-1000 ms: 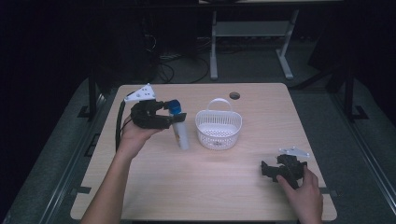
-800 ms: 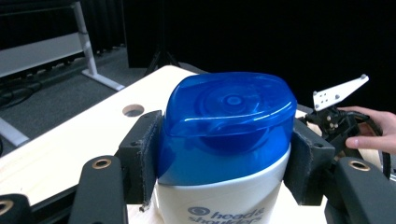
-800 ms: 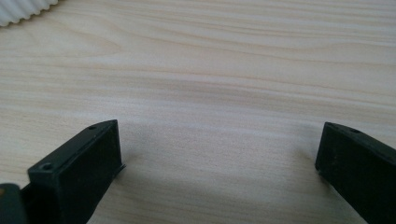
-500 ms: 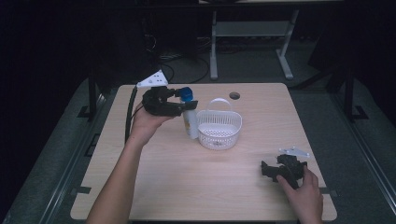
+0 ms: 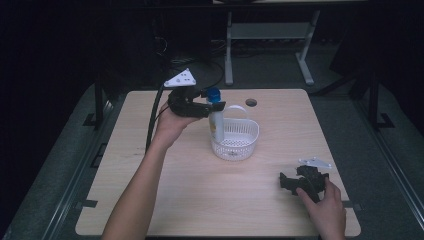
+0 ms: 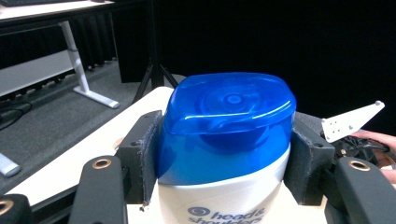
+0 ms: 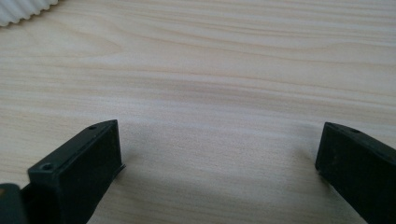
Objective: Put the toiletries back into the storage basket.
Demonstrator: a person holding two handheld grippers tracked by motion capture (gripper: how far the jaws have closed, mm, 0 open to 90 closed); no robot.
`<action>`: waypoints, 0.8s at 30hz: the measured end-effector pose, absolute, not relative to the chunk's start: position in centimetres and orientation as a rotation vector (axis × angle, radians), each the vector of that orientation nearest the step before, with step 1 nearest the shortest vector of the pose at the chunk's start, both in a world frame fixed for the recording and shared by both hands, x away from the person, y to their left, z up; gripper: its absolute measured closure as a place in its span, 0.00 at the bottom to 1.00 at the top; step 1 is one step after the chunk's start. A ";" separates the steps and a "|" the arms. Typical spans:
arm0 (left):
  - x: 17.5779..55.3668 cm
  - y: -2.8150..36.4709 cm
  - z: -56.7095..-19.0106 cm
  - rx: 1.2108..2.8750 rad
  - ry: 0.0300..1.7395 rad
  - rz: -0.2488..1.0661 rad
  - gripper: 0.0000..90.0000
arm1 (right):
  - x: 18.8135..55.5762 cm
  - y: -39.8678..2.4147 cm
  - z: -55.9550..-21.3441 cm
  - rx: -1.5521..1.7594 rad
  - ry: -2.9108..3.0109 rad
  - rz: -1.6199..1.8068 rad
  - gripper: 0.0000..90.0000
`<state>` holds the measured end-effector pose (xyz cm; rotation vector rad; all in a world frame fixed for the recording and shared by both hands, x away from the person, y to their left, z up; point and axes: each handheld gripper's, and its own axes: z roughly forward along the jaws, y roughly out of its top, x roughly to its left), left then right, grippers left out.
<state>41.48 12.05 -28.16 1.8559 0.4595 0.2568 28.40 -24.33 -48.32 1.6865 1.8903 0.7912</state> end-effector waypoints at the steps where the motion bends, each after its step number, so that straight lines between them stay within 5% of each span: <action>1: 41.6 11.9 -28.3 1.855 0.455 0.260 0.42 | 28.4 -24.3 -48.3 1.687 1.890 0.791 0.00; 24: 43.2 10.3 -32.8 1.914 0.479 0.308 0.42 | 28.4 -24.3 -48.3 1.687 1.890 0.790 0.00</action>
